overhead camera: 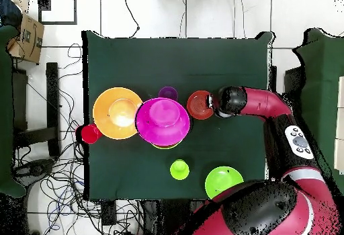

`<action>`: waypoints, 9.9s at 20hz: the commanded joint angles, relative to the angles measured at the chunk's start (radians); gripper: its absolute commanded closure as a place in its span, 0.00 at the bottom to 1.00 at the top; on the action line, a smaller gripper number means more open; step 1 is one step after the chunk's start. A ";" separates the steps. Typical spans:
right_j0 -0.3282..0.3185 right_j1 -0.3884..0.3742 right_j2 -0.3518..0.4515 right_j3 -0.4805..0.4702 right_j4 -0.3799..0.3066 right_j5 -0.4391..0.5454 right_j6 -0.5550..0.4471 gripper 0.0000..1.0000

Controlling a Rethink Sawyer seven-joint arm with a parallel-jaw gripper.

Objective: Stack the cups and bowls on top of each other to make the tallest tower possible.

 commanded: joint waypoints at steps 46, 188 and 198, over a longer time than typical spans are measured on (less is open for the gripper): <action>0.001 0.128 0.028 -0.030 -0.141 -0.097 -0.179 1.00; 0.322 -0.470 -0.223 0.638 0.210 -0.285 0.313 0.00; 0.323 -0.503 -0.220 0.640 0.222 -0.257 0.302 0.00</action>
